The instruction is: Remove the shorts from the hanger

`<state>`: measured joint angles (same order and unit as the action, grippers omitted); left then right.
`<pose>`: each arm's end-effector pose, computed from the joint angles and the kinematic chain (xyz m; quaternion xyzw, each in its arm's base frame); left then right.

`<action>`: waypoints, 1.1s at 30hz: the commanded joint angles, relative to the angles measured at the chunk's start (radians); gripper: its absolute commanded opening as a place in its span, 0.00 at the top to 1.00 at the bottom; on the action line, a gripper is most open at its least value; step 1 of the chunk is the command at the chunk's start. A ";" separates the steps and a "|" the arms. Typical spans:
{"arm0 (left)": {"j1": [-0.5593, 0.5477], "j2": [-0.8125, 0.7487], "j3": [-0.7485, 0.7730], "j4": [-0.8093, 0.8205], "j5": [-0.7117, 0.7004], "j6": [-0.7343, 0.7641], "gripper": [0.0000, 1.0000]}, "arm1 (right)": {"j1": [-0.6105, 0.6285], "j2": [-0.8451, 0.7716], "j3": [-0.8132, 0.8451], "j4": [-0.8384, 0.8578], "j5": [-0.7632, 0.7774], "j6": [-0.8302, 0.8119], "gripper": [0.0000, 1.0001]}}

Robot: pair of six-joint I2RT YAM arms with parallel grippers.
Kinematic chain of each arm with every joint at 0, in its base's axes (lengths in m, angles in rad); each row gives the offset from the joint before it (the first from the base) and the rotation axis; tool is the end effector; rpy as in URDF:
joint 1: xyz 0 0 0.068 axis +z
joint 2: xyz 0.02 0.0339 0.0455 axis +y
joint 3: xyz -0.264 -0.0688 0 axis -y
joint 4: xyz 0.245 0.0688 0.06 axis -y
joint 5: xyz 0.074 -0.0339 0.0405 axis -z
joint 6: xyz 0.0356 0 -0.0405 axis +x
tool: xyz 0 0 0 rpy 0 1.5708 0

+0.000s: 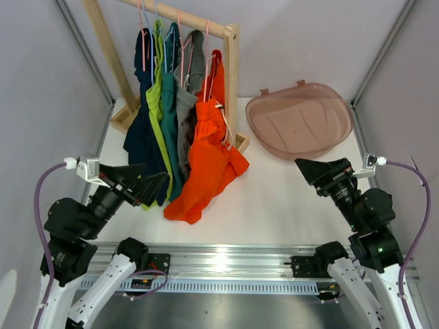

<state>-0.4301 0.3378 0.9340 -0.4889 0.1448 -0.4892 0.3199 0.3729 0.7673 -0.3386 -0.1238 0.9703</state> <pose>0.0420 -0.0249 0.3999 0.0341 0.6677 -0.3725 0.6436 0.0807 0.0314 0.3653 0.1765 0.6642 0.4700 0.5539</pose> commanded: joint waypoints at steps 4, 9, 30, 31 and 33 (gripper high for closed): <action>-0.004 0.024 0.092 -0.015 0.065 0.153 0.01 | 0.005 0.020 0.043 -0.065 0.039 0.009 0.00; -0.004 0.199 0.304 -0.123 0.036 0.222 0.01 | 0.005 0.038 0.024 -0.045 0.061 -0.021 0.01; -0.059 1.271 1.319 -0.243 -0.039 0.316 0.12 | 0.008 0.267 0.047 0.035 0.073 -0.194 0.01; -0.065 1.305 1.325 -0.231 -0.050 0.325 0.12 | 0.008 0.247 0.041 0.036 0.079 -0.199 0.01; -0.073 1.331 1.325 -0.221 -0.071 0.330 0.13 | 0.007 0.230 0.023 0.036 0.095 -0.202 0.01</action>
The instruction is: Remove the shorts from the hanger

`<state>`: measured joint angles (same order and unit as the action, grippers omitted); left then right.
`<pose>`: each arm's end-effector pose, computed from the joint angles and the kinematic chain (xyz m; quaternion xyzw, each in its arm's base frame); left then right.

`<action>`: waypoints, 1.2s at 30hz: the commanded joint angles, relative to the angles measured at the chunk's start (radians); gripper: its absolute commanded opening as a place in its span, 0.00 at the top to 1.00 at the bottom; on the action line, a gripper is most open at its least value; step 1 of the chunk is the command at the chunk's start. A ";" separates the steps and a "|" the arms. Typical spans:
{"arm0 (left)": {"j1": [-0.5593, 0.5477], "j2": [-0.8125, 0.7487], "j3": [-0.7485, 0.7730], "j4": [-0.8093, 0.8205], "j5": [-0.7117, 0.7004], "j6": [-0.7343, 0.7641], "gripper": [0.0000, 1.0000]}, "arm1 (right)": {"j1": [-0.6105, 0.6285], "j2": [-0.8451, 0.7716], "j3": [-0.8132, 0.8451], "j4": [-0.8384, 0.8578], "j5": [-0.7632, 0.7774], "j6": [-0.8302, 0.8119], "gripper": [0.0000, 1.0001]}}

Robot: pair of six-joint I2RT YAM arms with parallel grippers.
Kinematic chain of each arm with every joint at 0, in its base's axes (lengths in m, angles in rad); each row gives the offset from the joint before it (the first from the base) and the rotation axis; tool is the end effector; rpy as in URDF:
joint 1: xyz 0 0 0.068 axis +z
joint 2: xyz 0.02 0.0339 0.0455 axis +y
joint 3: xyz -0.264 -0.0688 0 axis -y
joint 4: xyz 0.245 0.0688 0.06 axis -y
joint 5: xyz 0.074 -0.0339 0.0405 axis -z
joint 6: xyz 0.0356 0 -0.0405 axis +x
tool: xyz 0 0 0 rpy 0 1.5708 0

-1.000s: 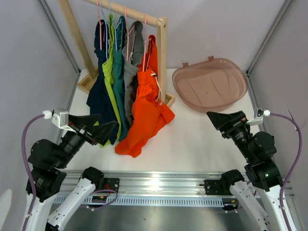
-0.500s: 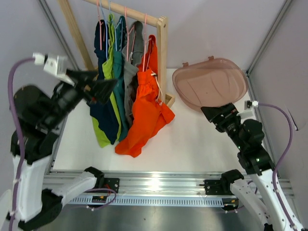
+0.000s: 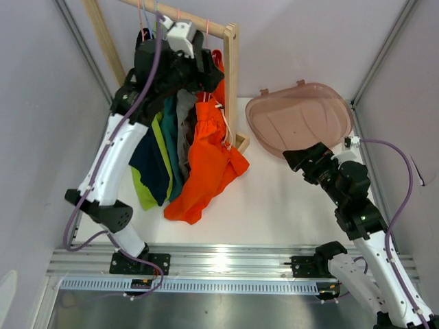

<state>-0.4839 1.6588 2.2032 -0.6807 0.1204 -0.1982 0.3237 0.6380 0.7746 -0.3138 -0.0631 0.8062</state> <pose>0.2902 -0.1573 0.5398 0.1462 0.7390 -0.2622 0.6032 0.1418 0.0499 0.3442 0.1635 0.7492 0.3638 0.5288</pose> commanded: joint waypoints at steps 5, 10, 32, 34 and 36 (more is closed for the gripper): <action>-0.025 0.071 0.081 -0.040 -0.096 0.037 0.18 | 0.003 -0.052 -0.003 0.005 0.054 -0.050 0.01; -0.027 0.071 0.081 -0.039 -0.163 0.037 0.41 | 0.002 -0.044 -0.015 0.008 0.057 -0.047 0.01; -0.028 -0.195 0.127 -0.082 -0.206 0.013 1.00 | 0.005 -0.092 0.166 -0.097 0.003 -0.130 0.01; -0.028 -0.249 0.122 -0.092 -0.206 0.005 1.00 | 0.005 -0.089 0.222 -0.134 -0.003 -0.177 0.01; -0.030 -0.274 0.133 -0.120 -0.202 -0.001 1.00 | 0.005 -0.087 0.256 -0.148 -0.010 -0.199 0.01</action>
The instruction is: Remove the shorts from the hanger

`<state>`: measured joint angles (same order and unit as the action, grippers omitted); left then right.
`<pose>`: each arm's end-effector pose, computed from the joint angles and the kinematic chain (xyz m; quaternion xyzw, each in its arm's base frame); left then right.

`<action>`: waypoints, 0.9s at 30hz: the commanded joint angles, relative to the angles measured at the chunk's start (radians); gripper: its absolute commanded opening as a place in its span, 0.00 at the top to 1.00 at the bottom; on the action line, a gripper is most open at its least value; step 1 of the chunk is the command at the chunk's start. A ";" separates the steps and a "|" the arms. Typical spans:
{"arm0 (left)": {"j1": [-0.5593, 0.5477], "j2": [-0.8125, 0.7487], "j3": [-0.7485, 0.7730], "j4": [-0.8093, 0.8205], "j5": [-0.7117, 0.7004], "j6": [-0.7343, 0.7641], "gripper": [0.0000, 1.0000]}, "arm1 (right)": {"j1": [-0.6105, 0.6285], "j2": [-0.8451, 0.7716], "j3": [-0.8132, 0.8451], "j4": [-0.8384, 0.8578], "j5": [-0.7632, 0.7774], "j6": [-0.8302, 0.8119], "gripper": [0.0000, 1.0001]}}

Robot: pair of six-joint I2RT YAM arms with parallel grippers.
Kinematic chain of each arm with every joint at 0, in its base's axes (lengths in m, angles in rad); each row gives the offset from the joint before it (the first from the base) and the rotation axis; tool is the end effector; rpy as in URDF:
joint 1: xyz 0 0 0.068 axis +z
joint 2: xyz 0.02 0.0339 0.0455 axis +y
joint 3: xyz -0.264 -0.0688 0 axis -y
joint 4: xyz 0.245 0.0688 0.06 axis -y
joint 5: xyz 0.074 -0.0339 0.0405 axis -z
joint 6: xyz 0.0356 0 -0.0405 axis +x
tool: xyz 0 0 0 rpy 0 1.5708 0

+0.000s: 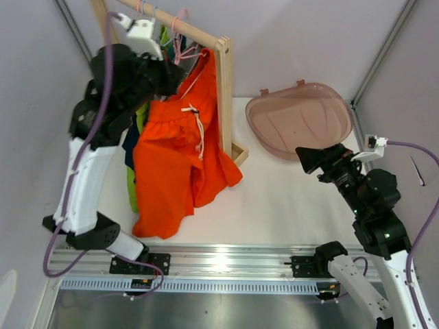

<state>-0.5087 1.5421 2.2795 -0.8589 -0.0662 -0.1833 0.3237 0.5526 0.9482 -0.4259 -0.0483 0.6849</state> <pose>0.2301 -0.1256 0.5733 0.0996 0.7420 -0.2014 0.6316 0.1016 0.0359 0.3985 0.1123 0.7089 0.3515 0.6011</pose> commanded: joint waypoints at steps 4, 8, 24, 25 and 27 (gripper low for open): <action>-0.005 -0.203 0.063 0.009 0.006 -0.050 1.00 | 0.003 0.033 0.181 -0.024 -0.154 -0.108 0.01; -0.005 -0.250 0.026 -0.018 0.052 -0.081 1.00 | 0.008 0.141 0.302 0.010 -0.362 -0.097 0.01; -0.005 -0.302 -0.223 0.204 -0.209 -0.208 1.00 | 0.957 0.996 1.210 -0.314 0.579 -0.410 0.01; -0.005 -0.315 -0.256 0.237 -0.236 -0.214 1.00 | 0.988 1.024 1.237 -0.309 0.599 -0.412 0.01; -0.005 -0.329 -0.325 0.306 -0.279 -0.229 1.00 | 1.046 1.091 1.300 -0.295 0.642 -0.409 0.01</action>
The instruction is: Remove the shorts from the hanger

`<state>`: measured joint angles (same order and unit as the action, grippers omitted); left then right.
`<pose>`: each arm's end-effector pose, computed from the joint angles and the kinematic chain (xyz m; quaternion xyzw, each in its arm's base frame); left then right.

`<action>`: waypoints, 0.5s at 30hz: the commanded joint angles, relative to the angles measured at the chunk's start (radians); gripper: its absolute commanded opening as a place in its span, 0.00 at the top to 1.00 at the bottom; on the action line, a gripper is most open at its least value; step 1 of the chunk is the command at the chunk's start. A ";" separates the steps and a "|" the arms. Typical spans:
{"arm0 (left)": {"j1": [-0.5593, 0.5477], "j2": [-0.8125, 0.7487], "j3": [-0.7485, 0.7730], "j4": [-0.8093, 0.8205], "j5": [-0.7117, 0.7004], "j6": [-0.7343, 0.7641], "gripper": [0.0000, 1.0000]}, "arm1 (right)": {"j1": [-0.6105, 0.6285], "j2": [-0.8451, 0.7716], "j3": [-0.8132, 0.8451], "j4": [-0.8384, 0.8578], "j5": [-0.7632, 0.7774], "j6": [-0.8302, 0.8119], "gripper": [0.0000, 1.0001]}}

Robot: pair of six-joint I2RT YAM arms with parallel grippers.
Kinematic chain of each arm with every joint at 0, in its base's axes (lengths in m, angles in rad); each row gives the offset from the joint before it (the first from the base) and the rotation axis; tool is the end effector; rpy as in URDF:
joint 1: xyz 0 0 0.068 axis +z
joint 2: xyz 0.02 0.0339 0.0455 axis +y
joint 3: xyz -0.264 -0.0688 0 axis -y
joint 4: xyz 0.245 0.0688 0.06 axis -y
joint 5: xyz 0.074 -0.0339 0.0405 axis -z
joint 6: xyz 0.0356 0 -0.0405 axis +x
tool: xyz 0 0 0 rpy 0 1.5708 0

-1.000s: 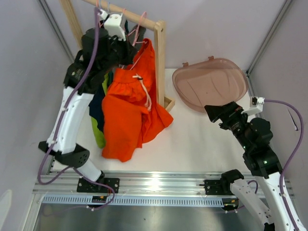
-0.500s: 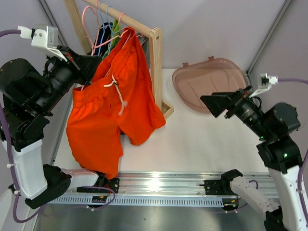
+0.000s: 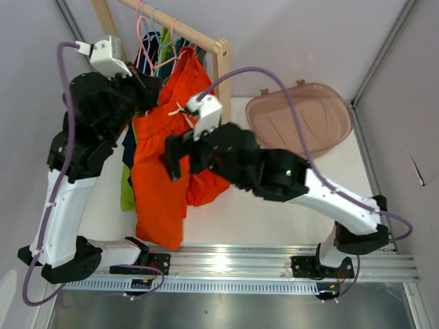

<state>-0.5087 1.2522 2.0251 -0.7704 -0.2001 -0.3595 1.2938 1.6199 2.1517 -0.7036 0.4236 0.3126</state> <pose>0.1604 -0.0813 0.5785 -0.0181 0.7060 -0.2323 0.6688 0.1012 0.3024 0.5349 -0.2331 0.7236 0.3412 0.5528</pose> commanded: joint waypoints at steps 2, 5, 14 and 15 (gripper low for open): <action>-0.005 -0.025 -0.100 0.233 -0.173 -0.061 1.00 | 0.160 0.063 0.140 0.018 0.208 -0.030 0.01; -0.007 0.009 -0.111 0.232 -0.183 -0.078 1.00 | 0.243 0.149 0.200 0.030 0.247 -0.023 0.01; -0.007 0.013 -0.117 0.247 -0.173 -0.076 1.00 | 0.272 0.206 0.173 0.076 0.294 0.017 0.01; -0.007 0.012 -0.108 0.241 -0.167 -0.078 1.00 | 0.271 0.199 0.148 0.096 0.305 0.017 0.01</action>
<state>-0.5114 1.2789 1.8671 -0.6147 -0.3382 -0.4225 1.5780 1.8473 2.3390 -0.6781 0.6674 0.3119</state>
